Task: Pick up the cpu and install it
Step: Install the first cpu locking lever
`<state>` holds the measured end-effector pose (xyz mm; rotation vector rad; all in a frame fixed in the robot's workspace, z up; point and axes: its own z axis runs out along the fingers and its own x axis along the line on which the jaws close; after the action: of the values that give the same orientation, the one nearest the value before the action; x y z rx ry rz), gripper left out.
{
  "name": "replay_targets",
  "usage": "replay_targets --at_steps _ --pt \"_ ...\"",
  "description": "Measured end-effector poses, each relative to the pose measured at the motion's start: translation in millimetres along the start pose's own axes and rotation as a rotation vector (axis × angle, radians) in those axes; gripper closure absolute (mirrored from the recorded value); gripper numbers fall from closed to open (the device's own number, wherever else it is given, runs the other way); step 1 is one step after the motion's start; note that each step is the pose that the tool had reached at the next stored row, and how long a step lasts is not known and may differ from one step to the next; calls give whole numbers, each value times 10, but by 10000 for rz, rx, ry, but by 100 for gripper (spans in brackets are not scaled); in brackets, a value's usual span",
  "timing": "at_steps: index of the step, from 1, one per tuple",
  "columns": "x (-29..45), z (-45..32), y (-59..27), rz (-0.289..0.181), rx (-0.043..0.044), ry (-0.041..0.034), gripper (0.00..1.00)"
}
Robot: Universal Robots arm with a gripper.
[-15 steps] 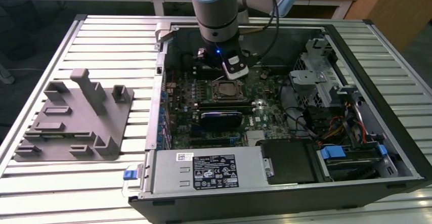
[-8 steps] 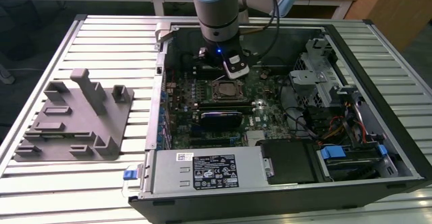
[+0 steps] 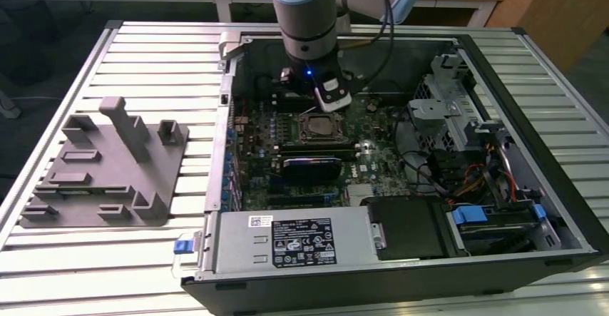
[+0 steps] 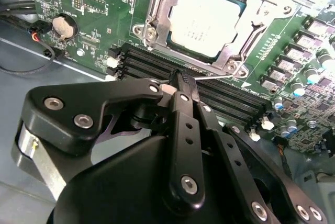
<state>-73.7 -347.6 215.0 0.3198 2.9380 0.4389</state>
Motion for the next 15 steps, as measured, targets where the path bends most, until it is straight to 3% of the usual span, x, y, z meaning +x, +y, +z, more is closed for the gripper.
replay_targets --at_steps 8,15 --pt "18 50 52 -19 125 -27 89" --pt "26 91 47 -35 222 -52 89"
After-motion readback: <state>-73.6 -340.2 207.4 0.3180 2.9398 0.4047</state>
